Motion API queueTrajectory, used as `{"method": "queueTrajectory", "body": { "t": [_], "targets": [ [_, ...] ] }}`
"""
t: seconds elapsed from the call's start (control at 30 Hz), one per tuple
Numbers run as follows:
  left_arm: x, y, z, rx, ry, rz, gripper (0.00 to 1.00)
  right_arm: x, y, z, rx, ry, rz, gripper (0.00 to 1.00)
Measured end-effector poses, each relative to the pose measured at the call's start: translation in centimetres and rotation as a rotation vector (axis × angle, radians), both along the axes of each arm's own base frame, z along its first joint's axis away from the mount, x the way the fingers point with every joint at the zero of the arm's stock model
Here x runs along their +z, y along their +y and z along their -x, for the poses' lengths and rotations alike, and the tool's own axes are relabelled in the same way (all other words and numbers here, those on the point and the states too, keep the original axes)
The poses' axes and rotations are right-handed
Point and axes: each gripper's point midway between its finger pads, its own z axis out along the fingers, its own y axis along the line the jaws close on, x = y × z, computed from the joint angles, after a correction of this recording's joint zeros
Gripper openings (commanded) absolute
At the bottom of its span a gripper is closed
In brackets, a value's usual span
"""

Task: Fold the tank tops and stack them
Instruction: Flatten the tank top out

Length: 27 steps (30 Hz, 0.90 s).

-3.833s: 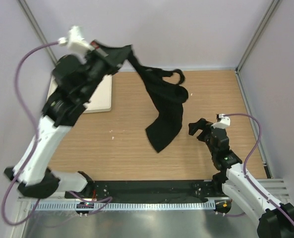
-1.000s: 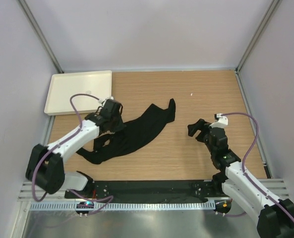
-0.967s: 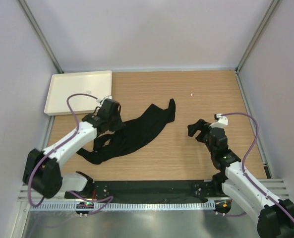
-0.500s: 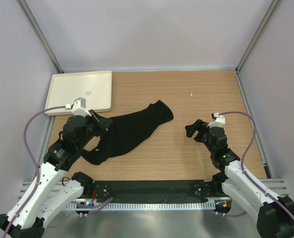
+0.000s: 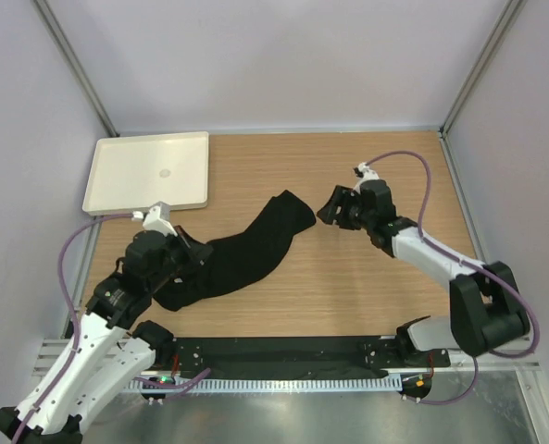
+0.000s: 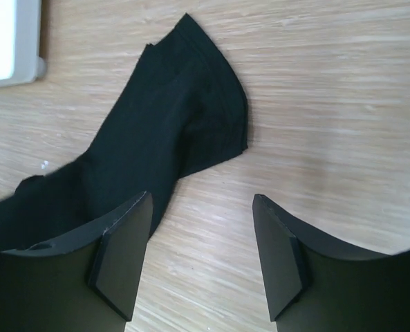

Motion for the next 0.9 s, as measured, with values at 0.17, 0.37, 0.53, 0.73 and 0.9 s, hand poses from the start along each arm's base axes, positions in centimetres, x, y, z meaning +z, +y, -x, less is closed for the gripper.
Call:
{"method": "queueTrajectory", "body": {
  "t": [0.17,0.37,0.53,0.73,0.9],
  "targets": [
    [-7.9,-0.8,2.2,-0.070,0.229,-0.043,0.00,-2.0,3.9,-3.2,0.079,0.127,0.137,0.67],
    [-10.6,-1.4,3.5,-0.103,0.330,-0.036,0.00,-6.3,6.7,-6.0,0.118,0.278,0.281,0.61],
    [-10.6,-1.9,3.4,-0.122,0.337,-0.023,0.00,-9.2,6.3,-6.1,0.095,0.366,0.385,0.50],
    [-11.0,-2.1,3.4,-0.129,0.354,-0.025,0.00,-8.6,6.2,-5.9,0.090,0.369,0.438,0.01],
    [-11.2,-2.2,3.3,-0.135,0.365,-0.027,0.00,-9.2,5.0,-4.0,0.062,0.347,0.450,0.01]
  ]
}}
